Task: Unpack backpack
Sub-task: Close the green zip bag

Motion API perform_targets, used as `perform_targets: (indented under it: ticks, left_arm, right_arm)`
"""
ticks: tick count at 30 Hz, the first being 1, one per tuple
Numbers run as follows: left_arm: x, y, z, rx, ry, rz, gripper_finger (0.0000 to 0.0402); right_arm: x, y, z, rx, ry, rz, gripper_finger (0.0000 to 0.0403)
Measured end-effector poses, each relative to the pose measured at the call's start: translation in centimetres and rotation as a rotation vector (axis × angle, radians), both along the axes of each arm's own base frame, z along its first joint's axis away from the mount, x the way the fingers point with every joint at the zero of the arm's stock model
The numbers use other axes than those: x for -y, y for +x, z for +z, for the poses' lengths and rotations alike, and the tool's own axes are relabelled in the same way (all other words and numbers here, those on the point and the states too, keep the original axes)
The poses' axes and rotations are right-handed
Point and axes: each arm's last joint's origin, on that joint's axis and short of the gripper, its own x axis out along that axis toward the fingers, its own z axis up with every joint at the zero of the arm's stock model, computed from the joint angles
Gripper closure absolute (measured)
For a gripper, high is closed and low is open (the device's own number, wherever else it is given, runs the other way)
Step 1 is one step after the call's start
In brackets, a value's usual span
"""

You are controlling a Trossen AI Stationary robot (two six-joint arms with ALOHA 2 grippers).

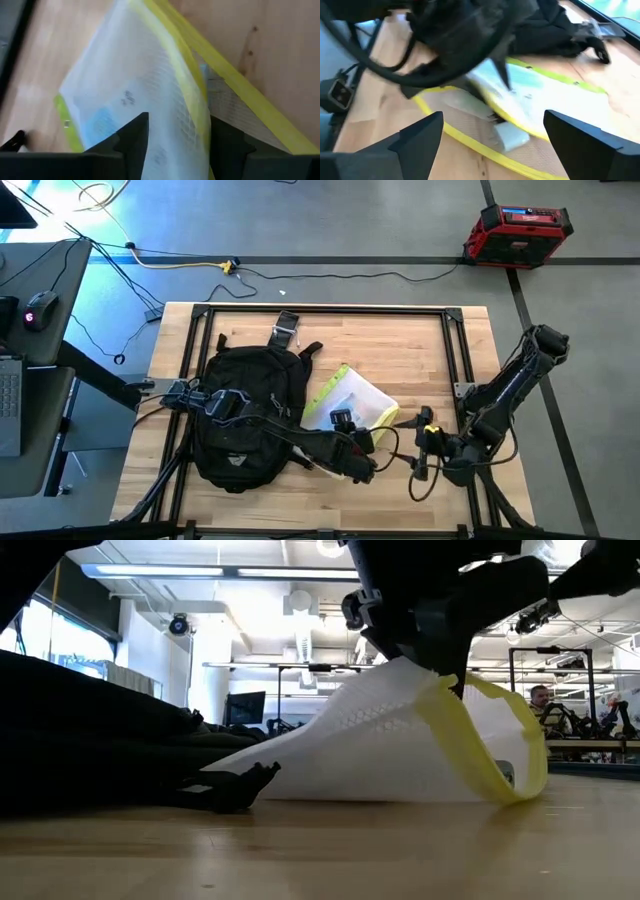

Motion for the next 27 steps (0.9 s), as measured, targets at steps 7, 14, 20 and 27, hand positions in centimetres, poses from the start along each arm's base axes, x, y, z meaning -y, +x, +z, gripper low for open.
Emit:
perform_targets:
  ticks: [7,14,20,27]
  left_arm:
    - [2.7,-0.8,1.8,-0.016,0.029,-0.189,0.0248]
    - [5.2,-2.0,3.9,0.038,0.029,-0.274,0.0249]
    - [6.2,-2.5,4.6,0.11,-0.028,-0.235,0.0249]
    - [4.0,-2.5,3.6,0.06,0.061,-0.101,0.0249]
  right_arm:
    - [2.2,-0.7,-1.4,-0.214,-0.031,-0.092,0.0071]
    - [2.2,-0.2,-3.3,-0.532,-0.143,0.161,0.0072]
    - [2.7,0.9,-5.8,-0.692,-0.362,0.17,0.0098]
    - [5.7,2.1,-8.5,-0.903,-0.421,-0.118,0.0154]
